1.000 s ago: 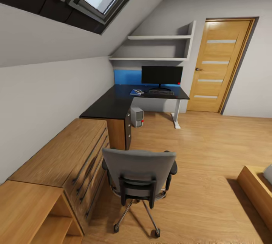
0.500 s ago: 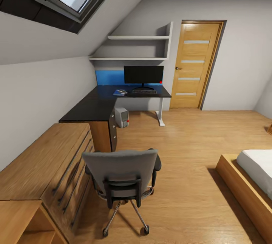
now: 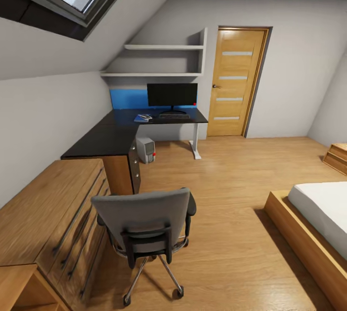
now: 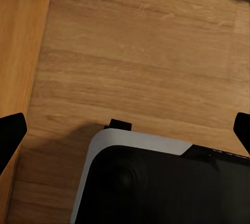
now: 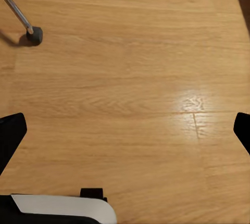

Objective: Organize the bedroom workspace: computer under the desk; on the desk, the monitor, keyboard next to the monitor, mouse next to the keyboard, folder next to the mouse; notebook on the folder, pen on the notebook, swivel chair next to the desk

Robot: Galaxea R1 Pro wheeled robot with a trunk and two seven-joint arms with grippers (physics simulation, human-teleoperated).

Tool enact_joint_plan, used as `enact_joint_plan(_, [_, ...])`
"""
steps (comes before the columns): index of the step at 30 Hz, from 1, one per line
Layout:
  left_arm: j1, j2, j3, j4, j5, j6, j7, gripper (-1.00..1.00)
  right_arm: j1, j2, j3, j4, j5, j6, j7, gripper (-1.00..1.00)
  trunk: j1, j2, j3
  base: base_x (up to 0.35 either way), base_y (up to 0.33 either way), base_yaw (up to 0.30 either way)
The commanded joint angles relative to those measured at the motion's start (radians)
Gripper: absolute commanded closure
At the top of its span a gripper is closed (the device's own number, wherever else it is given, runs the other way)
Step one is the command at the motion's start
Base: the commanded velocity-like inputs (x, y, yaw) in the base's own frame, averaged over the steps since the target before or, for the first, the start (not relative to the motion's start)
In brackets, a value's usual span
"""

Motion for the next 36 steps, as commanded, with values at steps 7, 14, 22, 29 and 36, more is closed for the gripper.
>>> enact_joint_plan(7, [0.0, 0.002, -0.008, -0.003, 0.008, 0.013, 0.003, -1.0, 0.0, 0.0, 0.009, 0.0, 0.004, -0.001, -0.009, -1.0, 0.027, -0.05, -0.023, 0.0, 0.0, -0.011])
enact_joint_plan(14, [0.0, 0.003, -0.007, -0.004, 0.008, 0.015, 0.004, -1.0, 0.0, 0.002, 0.011, 0.0, 0.005, 0.001, -0.009, -1.0, 0.054, -0.099, -0.045, 0.0, 0.0, -0.002])
enact_joint_plan(22, [0.0, 0.006, -0.006, -0.009, 0.008, 0.015, 0.003, -1.0, 0.0, 0.003, 0.011, -0.001, 0.006, 0.047, -0.009, -1.0, 0.085, -0.155, -0.07, 0.0, 0.0, 0.0])
enact_joint_plan(29, [0.0, 0.004, -0.006, -0.012, 0.006, 0.009, 0.002, -1.0, 0.0, 0.002, 0.011, -0.001, 0.007, 0.059, -0.009, -1.0, 0.108, -0.197, -0.089, 0.0, 0.067, 0.0])
enact_joint_plan(36, [0.0, 0.005, -0.006, -0.012, 0.006, 0.007, 0.002, -1.0, 0.0, 0.002, 0.011, -0.001, 0.007, 0.059, -0.009, -1.0, 0.111, -0.204, -0.092, 0.0, 0.059, 0.0])
